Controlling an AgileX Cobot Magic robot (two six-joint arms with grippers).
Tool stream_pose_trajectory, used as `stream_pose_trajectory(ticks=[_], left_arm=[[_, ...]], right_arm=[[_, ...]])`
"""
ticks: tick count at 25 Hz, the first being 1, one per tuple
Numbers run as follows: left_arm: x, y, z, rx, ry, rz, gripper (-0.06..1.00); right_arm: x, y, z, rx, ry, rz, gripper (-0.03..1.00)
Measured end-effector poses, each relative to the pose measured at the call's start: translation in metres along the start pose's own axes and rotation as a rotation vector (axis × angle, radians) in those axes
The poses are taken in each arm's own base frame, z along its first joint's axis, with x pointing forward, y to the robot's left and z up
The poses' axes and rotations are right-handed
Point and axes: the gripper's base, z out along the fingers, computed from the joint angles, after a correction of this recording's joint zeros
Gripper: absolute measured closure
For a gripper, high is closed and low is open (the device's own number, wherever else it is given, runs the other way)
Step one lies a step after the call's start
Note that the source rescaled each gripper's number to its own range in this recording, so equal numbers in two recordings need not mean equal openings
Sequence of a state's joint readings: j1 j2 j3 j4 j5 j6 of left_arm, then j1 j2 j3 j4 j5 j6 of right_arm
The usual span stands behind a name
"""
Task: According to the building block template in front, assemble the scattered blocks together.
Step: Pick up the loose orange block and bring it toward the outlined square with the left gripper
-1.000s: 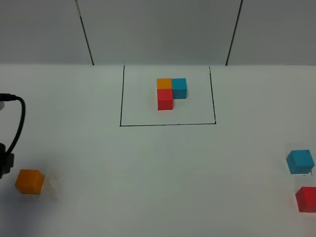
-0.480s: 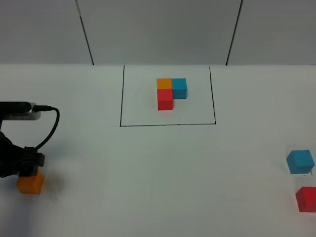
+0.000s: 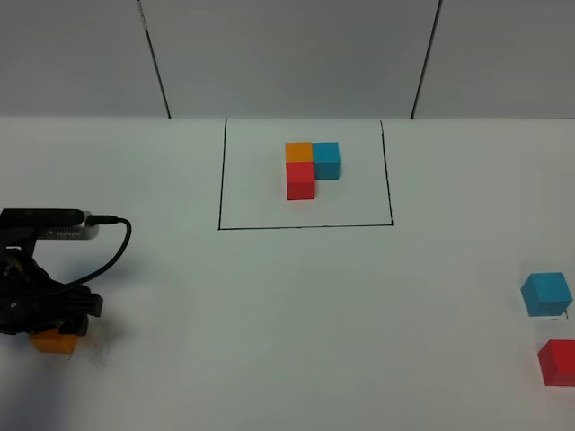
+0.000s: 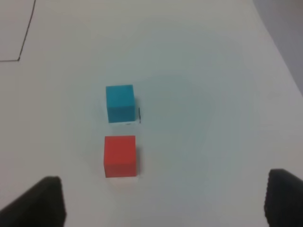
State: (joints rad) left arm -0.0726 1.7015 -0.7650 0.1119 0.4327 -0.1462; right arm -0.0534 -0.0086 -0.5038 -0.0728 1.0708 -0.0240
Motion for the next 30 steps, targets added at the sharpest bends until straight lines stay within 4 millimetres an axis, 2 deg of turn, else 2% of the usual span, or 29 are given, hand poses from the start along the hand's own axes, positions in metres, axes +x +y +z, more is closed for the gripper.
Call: stream_pose_trajectory(ticks=[6,8,9,10,11,12,13,15,18,26,30], left_arm=[[-0.002,-0.002,0.018,0.004,0.018,0.003,0.3],[-0.002,-0.002,0.019,0.005,0.01,0.004,0.34],[-0.003,-0.002,0.019,0.006,0.005,0.003,0.41],[-0.003,-0.002,0.019,0.007,0.0,0.003,0.52],[-0.004,-0.002,0.019,0.008,-0.005,0.003,0.64],[-0.004,-0.002,0.019,0.008,-0.009,0.005,0.85],[-0.005,-0.002,0.019,0.008,-0.013,0.021,0.94],[-0.009,-0.003,0.017,0.008,-0.027,0.09,0.94],[-0.019,-0.015,0.009,0.007,-0.038,0.326,0.94],[-0.055,-0.096,-0.035,0.068,-0.114,1.02,0.94],[-0.073,-0.135,-0.055,0.094,-0.119,1.189,0.94]], right_arm=[[0.0,0.0,0.0,0.0,0.0,0.0,0.14],[0.0,0.0,0.0,0.0,0.0,0.0,0.14],[0.0,0.0,0.0,0.0,0.0,0.0,0.14],[0.0,0.0,0.0,0.0,0.0,0.0,0.14],[0.0,0.0,0.0,0.0,0.0,0.0,0.14],[0.0,0.0,0.0,0.0,0.0,0.0,0.14],[0.0,0.0,0.0,0.0,0.0,0.0,0.14],[0.0,0.0,0.0,0.0,0.0,0.0,0.14],[0.0,0.0,0.0,0.0,0.0,0.0,0.14],[0.0,0.0,0.0,0.0,0.0,0.0,0.14],[0.0,0.0,0.0,0.0,0.0,0.0,0.14]])
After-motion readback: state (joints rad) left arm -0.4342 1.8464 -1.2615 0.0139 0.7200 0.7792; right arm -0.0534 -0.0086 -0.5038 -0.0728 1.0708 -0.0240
